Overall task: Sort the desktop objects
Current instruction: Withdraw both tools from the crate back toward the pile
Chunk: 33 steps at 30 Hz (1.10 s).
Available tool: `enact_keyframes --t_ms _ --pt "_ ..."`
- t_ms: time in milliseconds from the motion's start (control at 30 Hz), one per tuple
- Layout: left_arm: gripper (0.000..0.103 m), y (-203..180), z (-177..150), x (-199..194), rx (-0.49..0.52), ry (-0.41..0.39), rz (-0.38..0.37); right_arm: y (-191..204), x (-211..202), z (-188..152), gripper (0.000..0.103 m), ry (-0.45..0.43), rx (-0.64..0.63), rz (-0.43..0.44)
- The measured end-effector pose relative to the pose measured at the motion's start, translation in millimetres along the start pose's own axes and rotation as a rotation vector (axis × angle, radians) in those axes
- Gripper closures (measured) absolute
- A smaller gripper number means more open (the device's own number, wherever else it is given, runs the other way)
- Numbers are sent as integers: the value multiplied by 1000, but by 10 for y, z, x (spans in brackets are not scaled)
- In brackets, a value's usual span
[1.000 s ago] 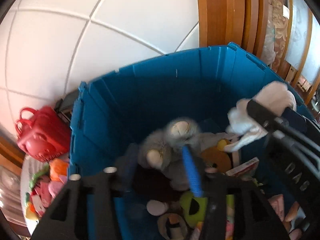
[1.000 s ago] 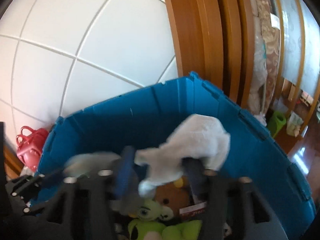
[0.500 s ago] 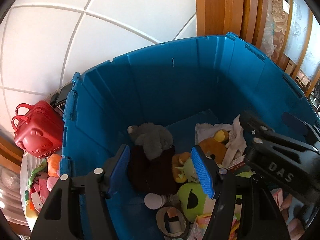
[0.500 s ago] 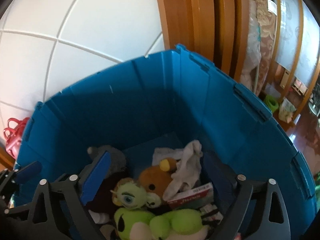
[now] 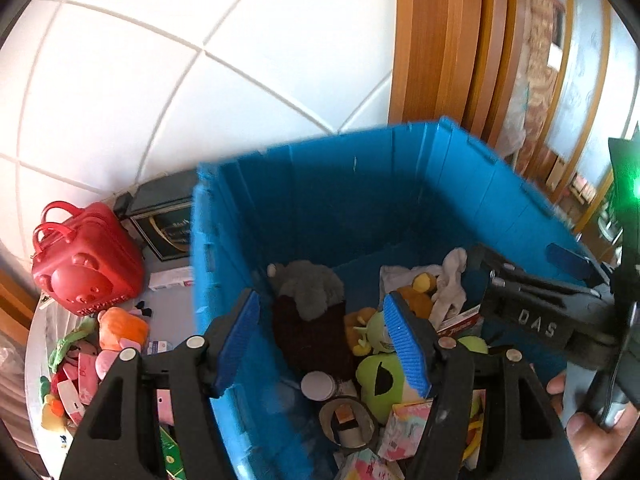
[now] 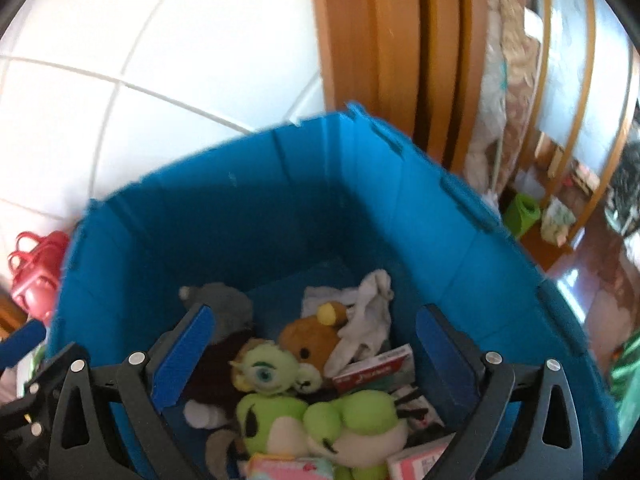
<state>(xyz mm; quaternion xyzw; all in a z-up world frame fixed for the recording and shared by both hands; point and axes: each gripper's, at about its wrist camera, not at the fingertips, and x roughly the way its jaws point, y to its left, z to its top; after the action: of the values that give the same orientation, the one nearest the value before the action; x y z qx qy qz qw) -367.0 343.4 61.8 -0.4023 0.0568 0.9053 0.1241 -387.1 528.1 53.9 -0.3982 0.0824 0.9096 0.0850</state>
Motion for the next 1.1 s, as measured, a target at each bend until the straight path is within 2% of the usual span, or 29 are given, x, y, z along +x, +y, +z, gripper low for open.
enact_keyframes --t_ms 267,500,600,700,800,867,933,1100 --pt "37 627 -282 -753 -118 -191 -10 575 -930 -182 0 -109 -69 140" --pt "37 1348 -912 -1158 -158 -241 57 1084 -1618 -628 0 -225 -122 225" --pt "37 1686 -1222 -1229 -184 -235 58 1300 -1797 -895 0 -251 -133 278" --pt "37 2041 -1557 -1246 -199 -206 104 1526 -1894 -1187 0 -256 -135 331" --pt "37 2426 -1917 -1219 -205 -174 104 1812 -1908 -1468 0 -258 -167 365" --pt "37 2708 -2200 -1190 -208 -149 131 2023 -1864 -1645 0 -258 -209 369" --pt "37 2945 -2418 -1137 -213 -113 139 2226 -1744 -1829 0 -236 -244 374" --pt "37 3551 -3125 -895 -229 -1 157 2620 -1230 -2340 0 -91 -289 397"
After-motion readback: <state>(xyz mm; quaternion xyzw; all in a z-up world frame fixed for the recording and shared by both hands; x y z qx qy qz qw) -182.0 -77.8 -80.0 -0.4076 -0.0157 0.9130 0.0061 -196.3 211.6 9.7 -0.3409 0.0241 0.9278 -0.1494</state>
